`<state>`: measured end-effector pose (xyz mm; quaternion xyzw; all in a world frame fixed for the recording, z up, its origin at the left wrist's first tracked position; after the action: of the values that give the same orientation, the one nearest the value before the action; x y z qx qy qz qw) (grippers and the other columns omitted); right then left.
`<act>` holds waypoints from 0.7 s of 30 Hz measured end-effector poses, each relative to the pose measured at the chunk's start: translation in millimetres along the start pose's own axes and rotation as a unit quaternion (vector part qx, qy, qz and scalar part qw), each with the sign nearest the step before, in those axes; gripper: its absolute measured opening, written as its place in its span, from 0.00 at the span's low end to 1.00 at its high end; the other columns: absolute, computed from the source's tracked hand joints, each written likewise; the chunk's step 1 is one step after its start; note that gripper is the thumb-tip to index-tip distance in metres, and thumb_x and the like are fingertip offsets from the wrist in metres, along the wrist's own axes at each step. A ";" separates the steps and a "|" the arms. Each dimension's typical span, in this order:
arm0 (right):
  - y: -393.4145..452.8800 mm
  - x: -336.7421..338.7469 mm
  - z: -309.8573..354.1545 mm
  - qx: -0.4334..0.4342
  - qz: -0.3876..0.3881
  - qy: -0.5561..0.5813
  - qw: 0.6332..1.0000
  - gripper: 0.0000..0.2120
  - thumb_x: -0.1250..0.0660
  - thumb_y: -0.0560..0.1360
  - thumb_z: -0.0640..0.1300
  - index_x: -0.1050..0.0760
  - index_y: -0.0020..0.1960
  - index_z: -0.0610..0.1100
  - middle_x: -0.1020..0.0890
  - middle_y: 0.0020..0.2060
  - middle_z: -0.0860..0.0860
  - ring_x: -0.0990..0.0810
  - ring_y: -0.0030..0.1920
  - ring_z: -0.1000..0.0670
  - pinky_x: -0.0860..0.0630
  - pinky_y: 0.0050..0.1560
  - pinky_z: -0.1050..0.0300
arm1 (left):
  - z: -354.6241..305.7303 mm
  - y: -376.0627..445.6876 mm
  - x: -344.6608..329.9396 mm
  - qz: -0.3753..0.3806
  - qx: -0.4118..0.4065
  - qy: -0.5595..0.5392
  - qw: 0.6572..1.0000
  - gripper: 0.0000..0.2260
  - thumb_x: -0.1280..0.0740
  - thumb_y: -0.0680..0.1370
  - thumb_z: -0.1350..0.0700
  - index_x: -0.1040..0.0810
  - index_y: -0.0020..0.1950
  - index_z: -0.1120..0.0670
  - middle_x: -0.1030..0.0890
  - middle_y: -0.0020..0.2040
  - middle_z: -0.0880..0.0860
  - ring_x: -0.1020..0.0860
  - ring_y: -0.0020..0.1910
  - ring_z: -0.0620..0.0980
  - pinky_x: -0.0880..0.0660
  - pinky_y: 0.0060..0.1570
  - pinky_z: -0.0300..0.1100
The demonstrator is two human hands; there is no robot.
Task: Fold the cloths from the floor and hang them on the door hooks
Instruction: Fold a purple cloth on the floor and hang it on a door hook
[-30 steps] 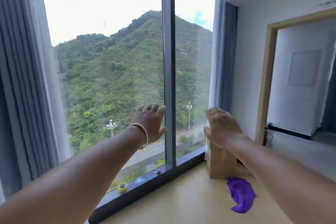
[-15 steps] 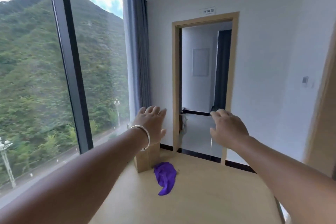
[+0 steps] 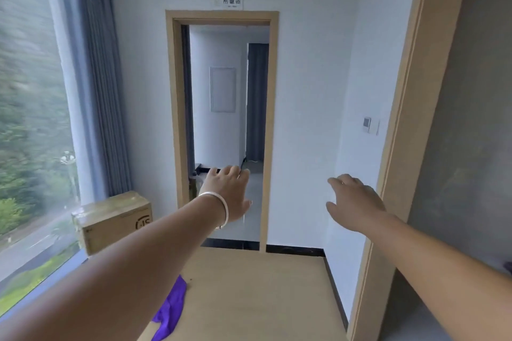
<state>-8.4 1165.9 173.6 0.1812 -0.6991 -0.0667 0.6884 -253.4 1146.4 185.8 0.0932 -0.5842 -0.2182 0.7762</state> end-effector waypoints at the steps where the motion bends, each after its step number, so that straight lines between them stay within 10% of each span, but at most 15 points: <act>1: 12.8 -3.1 -7.3 -0.008 0.000 0.001 1.000 0.26 0.43 0.78 0.51 0.42 0.75 0.47 0.36 0.71 0.50 0.36 0.70 0.47 0.34 0.64 0.52 | -1.5 16.7 -7.5 0.001 -0.005 -0.003 1.000 0.30 0.41 0.77 0.39 0.41 0.74 0.53 0.33 0.70 0.53 0.35 0.70 0.54 0.39 0.70 0.54; 21: 203.1 -93.9 -133.2 -0.003 0.006 0.018 1.000 0.27 0.42 0.79 0.50 0.44 0.76 0.48 0.38 0.72 0.51 0.37 0.70 0.48 0.34 0.62 0.54 | -81.4 262.7 -115.7 0.024 -0.043 -0.027 0.998 0.28 0.41 0.78 0.41 0.41 0.73 0.53 0.34 0.70 0.53 0.36 0.70 0.54 0.40 0.70 0.54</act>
<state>89.0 1407.1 160.8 0.1759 -0.6877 -0.0619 0.7016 -141.6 1422.4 166.2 0.0392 -0.5970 -0.2269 0.7685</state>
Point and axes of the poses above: each hand's wrist, its own y-axis towards the middle knuckle, its own x-axis out of the back of the hand, z = x × y, the point moved 9 cm from there along y, towards the middle knuckle
